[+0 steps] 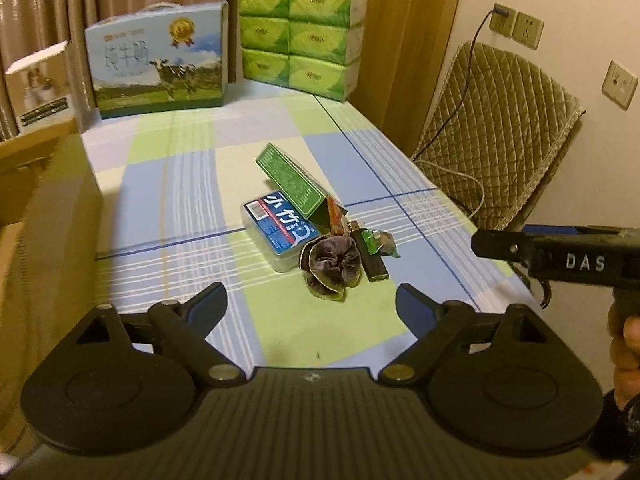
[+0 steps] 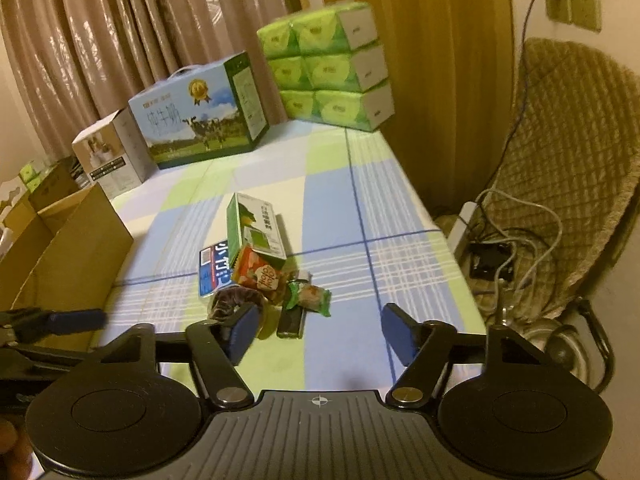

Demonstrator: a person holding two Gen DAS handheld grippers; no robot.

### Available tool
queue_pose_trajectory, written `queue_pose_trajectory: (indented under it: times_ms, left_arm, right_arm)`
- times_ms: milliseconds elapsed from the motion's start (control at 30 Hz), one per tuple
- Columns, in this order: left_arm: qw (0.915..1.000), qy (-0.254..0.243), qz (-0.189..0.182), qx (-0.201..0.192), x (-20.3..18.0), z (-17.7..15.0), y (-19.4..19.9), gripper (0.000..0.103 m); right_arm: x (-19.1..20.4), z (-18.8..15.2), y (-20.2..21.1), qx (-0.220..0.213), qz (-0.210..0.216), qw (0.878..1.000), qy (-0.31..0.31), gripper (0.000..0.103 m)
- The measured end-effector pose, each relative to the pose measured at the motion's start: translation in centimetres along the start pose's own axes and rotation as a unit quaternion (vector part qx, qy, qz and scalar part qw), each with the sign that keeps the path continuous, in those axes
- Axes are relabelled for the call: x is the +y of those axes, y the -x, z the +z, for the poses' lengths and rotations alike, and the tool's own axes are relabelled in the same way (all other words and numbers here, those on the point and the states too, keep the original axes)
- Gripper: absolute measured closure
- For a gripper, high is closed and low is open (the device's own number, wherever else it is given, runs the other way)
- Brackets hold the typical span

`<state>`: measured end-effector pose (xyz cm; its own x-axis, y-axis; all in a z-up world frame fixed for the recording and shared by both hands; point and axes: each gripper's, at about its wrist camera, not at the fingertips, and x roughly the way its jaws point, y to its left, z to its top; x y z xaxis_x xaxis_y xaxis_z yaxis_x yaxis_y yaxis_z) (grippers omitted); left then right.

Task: Organize objects
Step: 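Return both tools to the remaining table items, then grasp the dark scrunchie with left gripper while right gripper grasps the black lighter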

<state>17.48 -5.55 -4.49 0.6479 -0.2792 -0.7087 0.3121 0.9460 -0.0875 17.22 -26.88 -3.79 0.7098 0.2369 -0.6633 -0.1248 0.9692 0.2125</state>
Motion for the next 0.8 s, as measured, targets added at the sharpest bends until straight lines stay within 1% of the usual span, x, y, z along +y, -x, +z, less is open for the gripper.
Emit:
queue_pose_trajectory:
  times_ms: [67,167,300,400,533,633,800]
  left_arm:
    - [1.0,-0.001,-0.003,0.003,0.0,0.0,-1.2,0.023]
    - [0.9999,-0.005,-0.006,0.009,0.0,-0.1,-2.9,0.026]
    - [0.9999,-0.012,-0.006,0.01,-0.2,-0.1,-4.9,0.028]
    - [0.9998,-0.013,-0.012,0.012,-0.2,0.0,-6.3,0.031]
    - [0.9995,-0.018,-0.021,0.012,-0.7,0.1,-8.1,0.037]
    - [0.9993,-0.025,-0.025,0.014,-1.3,0.2,-9.4,0.039]
    - [0.9989,-0.037,-0.017,0.021,-2.0,0.3,-11.5,0.056]
  right_arm:
    - [-0.1,0.3,-0.9,0.001,-0.002,1.0,0.005,0.04]
    - [-0.4,0.6,-2.3,0.002,-0.001,1.0,0.002,0.041]
    - [-0.7,0.7,-4.2,0.008,-0.005,1.0,0.012,0.043]
    - [-1.1,0.5,-5.4,0.019,-0.01,1.0,0.012,0.046]
    - [-1.6,0.4,-5.9,0.028,-0.008,1.0,0.005,0.047]
    - [-1.9,0.3,-6.0,0.033,-0.009,0.999,-0.003,0.047]
    - [-2.2,0.2,-6.5,0.047,-0.01,0.999,-0.01,0.048]
